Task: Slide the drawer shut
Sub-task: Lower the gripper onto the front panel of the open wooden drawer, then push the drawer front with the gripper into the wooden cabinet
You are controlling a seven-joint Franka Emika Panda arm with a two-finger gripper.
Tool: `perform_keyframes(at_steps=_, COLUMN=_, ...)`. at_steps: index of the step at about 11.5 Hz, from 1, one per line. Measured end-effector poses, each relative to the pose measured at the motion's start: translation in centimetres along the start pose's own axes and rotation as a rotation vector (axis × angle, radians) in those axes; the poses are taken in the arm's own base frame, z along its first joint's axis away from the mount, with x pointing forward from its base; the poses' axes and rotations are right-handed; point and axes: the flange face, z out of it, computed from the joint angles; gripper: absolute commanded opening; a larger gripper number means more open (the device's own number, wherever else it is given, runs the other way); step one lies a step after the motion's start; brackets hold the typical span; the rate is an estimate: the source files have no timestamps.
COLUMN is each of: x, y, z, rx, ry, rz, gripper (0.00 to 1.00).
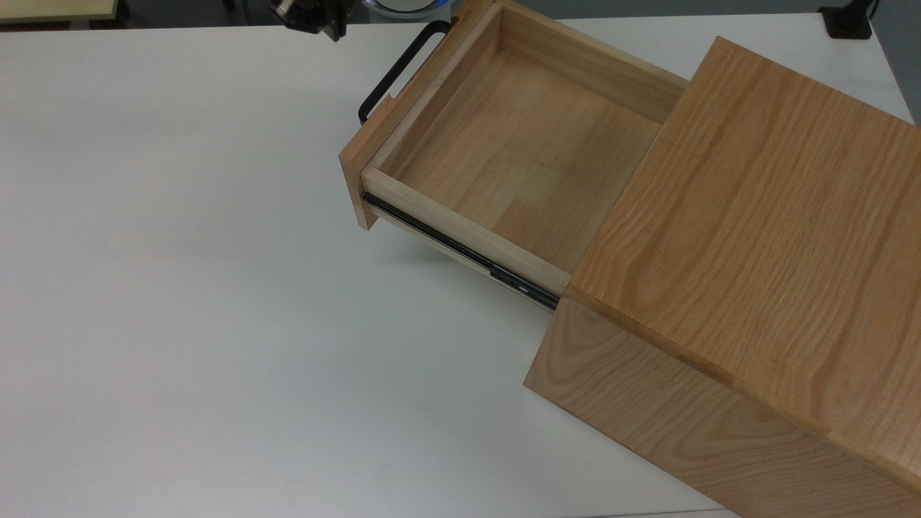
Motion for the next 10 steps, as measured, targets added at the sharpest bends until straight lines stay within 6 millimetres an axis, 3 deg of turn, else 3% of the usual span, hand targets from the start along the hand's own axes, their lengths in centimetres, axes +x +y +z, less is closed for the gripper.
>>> perform_keyframes(at_steps=5, x=3.6, y=-2.5, z=1.3, rx=-0.019, ry=-0.004, rz=-0.134, gripper=0.02)
perform_keyframes(at_steps=10, x=8.3, y=-2.8, z=3.0, rx=-0.058, ry=0.086, rz=-0.17, gripper=0.0)
